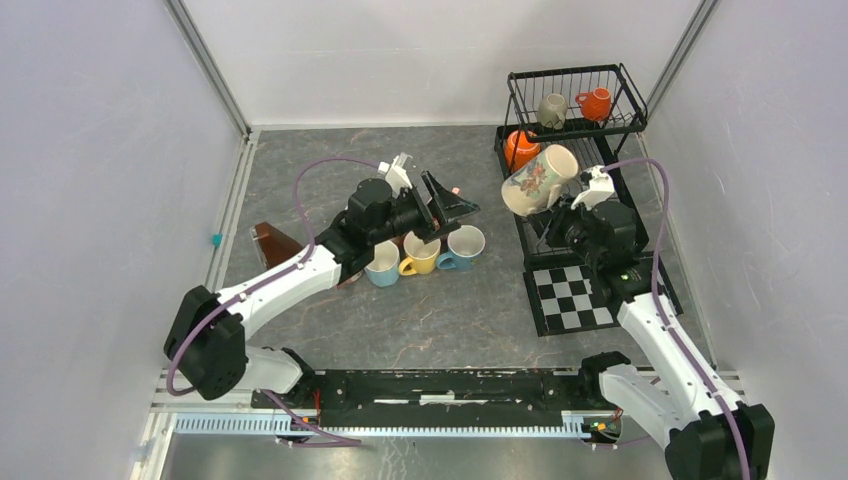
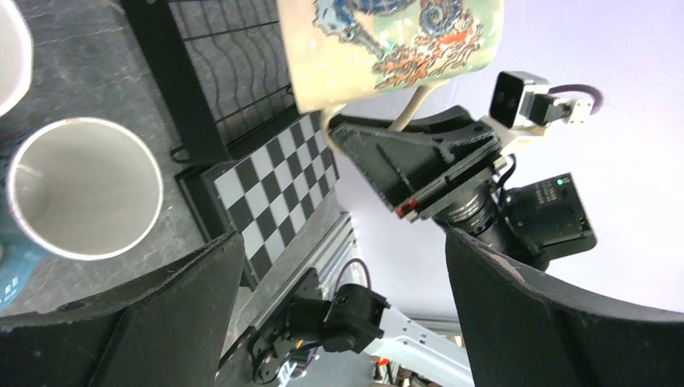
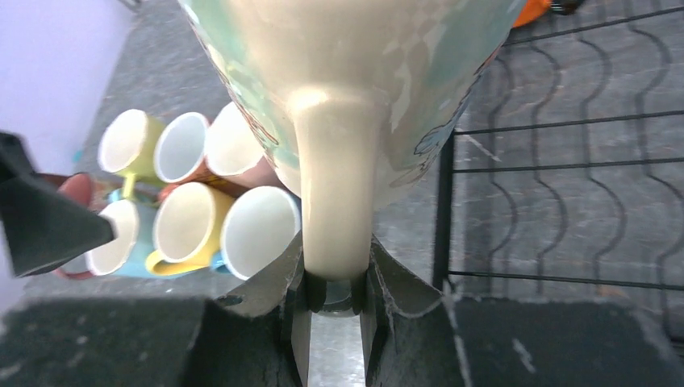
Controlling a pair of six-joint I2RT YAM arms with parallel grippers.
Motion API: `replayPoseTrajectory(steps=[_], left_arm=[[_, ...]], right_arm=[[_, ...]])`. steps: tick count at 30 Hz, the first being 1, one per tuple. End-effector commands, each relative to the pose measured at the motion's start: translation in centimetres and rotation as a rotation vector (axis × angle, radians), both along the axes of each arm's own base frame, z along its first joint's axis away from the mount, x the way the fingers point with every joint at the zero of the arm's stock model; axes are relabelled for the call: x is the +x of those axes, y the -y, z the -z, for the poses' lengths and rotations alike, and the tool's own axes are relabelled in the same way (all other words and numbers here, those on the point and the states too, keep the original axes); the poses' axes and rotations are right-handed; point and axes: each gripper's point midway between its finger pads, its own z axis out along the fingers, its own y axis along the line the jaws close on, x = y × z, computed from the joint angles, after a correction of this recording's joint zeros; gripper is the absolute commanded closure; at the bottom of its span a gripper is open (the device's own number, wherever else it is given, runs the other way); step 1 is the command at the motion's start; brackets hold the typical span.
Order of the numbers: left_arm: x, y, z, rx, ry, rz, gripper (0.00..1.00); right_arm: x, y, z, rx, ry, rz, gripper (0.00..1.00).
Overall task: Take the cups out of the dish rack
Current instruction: Unload the cup from the dish rack.
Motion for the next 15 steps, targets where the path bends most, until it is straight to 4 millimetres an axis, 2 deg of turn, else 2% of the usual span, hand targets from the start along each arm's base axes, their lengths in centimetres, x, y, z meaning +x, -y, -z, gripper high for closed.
replayPoseTrajectory(steps=[1,5,11,15], left_arm=[[0.7,1.0,-3.7,-0.15,0.049,0.008,0.0],[1.4,1.2,-4.1,-0.172,0.053,0.0,0.0],[3.0,0.3,-4.4,-0.184,0.057,-0.035,0.0],[3.6,0.1,-5.7,-0.227,0.085,-0.038,0.0]], right_arm=[[-0.6,-3.7,-11.4,0.199,0.307,-0.151,1.0],[-1.5,-5.6,-12.8,0.27,0.324,-0.224,1.0],[-2.8,-7.6,-14.5,0.354,0.346,-0.305,1.0],[-3.3,-8.7,-15.3,0.39,0.349,-0.349,1.0]])
